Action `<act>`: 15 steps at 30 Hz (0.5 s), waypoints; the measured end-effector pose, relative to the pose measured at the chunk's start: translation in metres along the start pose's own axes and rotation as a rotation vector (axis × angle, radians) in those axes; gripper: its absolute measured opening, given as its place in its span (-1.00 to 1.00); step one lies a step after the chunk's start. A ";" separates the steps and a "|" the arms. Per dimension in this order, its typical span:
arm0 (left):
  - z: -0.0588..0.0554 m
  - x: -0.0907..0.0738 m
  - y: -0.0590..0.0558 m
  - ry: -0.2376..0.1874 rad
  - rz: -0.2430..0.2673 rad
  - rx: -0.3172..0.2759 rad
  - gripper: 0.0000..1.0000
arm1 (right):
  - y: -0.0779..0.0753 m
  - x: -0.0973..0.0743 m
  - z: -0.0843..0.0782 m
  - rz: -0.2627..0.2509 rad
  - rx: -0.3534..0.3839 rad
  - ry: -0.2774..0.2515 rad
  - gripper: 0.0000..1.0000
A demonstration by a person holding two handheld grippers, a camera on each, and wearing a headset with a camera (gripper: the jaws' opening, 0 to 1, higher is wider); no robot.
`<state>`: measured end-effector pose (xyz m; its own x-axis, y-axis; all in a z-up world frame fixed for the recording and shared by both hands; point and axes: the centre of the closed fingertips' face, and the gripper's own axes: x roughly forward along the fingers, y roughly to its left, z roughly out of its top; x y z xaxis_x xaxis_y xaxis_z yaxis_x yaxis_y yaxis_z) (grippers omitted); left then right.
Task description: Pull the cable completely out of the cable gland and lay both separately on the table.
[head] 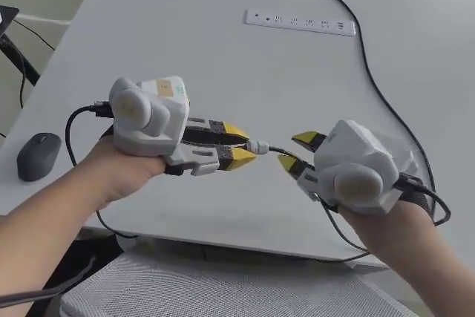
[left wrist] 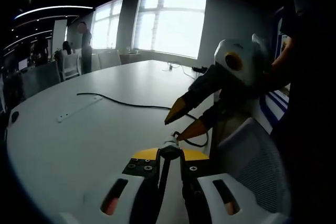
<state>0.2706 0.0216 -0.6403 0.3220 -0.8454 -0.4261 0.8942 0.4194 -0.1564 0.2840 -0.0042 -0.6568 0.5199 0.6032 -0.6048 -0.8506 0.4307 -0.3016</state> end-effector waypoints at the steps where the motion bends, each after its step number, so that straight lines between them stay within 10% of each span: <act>1: 0.000 0.000 0.000 0.000 0.000 0.000 -0.69 | 0.004 0.002 0.001 0.012 -0.019 0.005 -0.72; 15: 0.000 -0.004 -0.003 -0.013 -0.003 -0.016 -0.70 | 0.014 0.009 0.011 0.034 -0.149 -0.021 -0.98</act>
<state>0.2666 0.0235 -0.6379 0.3235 -0.8509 -0.4138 0.8901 0.4221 -0.1721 0.2773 0.0145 -0.6584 0.4910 0.6305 -0.6012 -0.8690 0.3062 -0.3886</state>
